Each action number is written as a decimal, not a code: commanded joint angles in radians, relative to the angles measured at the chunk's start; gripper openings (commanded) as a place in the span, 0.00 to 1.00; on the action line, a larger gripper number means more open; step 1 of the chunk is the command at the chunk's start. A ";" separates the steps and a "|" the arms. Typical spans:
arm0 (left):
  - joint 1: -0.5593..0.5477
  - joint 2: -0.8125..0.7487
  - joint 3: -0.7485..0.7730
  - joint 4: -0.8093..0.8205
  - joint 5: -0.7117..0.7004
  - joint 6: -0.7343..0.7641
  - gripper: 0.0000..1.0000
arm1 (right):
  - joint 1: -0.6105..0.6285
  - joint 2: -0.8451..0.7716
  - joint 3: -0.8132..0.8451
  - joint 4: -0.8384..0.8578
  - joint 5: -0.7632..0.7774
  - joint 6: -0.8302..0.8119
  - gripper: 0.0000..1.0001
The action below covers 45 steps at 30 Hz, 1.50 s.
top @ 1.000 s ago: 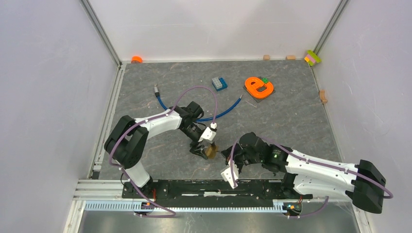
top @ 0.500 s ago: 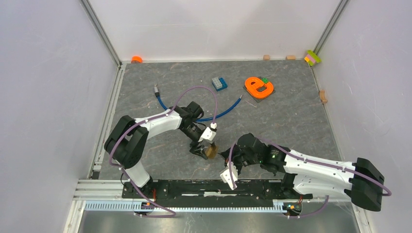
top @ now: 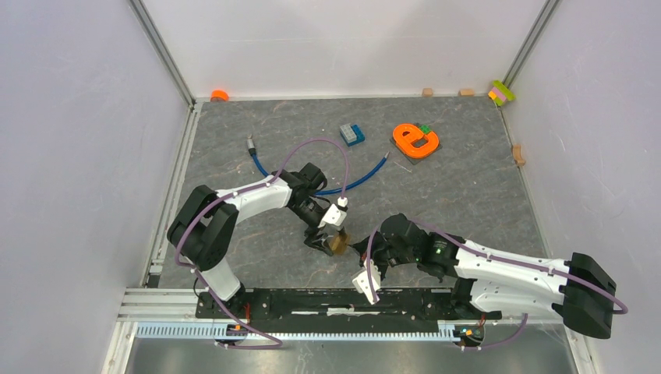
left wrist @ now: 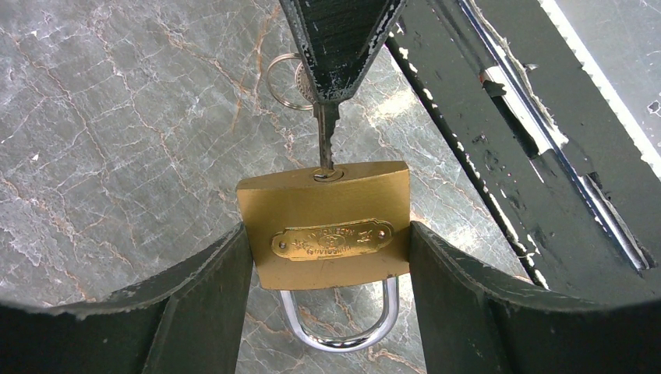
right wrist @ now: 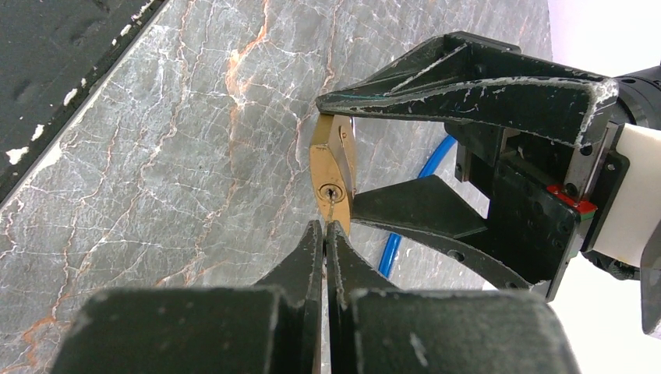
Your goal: Unlock with the key
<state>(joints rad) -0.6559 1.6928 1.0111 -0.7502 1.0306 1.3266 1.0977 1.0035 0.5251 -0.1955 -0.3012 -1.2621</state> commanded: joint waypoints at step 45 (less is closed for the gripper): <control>0.002 0.005 0.038 0.000 0.093 0.044 0.02 | 0.016 -0.020 0.001 0.019 0.007 -0.010 0.00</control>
<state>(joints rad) -0.6559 1.7084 1.0111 -0.7536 1.0306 1.3293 1.1057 0.9894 0.5137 -0.1963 -0.2836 -1.2625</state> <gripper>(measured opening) 0.741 0.009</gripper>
